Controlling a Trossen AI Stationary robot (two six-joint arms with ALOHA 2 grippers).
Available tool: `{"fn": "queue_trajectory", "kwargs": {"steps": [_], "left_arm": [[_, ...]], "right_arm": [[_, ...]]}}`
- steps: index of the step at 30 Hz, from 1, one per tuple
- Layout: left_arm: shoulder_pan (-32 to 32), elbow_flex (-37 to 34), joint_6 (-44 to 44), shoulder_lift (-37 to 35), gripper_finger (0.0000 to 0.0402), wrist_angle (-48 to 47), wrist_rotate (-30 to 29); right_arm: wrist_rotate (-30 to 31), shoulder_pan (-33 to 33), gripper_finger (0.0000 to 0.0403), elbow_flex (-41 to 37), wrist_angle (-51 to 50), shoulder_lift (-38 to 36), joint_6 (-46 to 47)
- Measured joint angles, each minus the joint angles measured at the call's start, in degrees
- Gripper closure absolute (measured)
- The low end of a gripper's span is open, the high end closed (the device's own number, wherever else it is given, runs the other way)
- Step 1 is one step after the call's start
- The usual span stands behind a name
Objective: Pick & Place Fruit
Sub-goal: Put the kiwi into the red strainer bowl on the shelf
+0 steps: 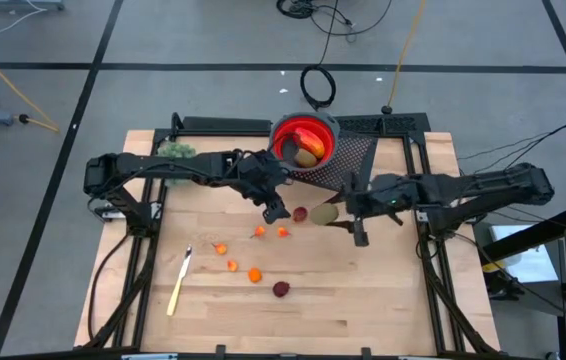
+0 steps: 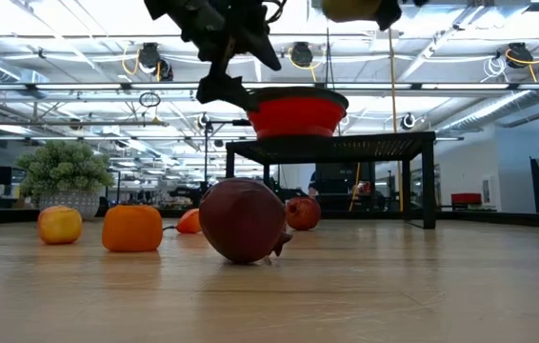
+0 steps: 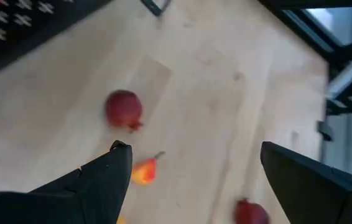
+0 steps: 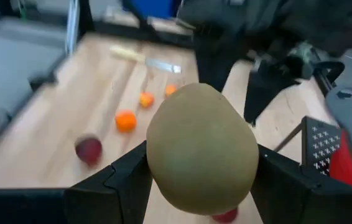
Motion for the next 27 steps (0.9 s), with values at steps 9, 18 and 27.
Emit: {"fn": "queue_trajectory", "kwargs": {"steps": [9,18,27], "left_arm": [[-3.8,0.0,1.3,0.0,0.0048,3.6,-12.9],[-6.0,0.0,4.2,0.0,0.0048,7.3,-18.7],[-7.3,0.0,5.3,0.0,0.0048,10.2,-20.2]], "right_arm": [[-0.2,-1.4,0.0181,0.0,0.6,-5.7,23.7],[-0.6,-3.5,0.0181,0.0,3.1,-7.2,46.4],[-11.5,-5.4,0.0181,0.0,13.8,-7.2,58.0]]}}
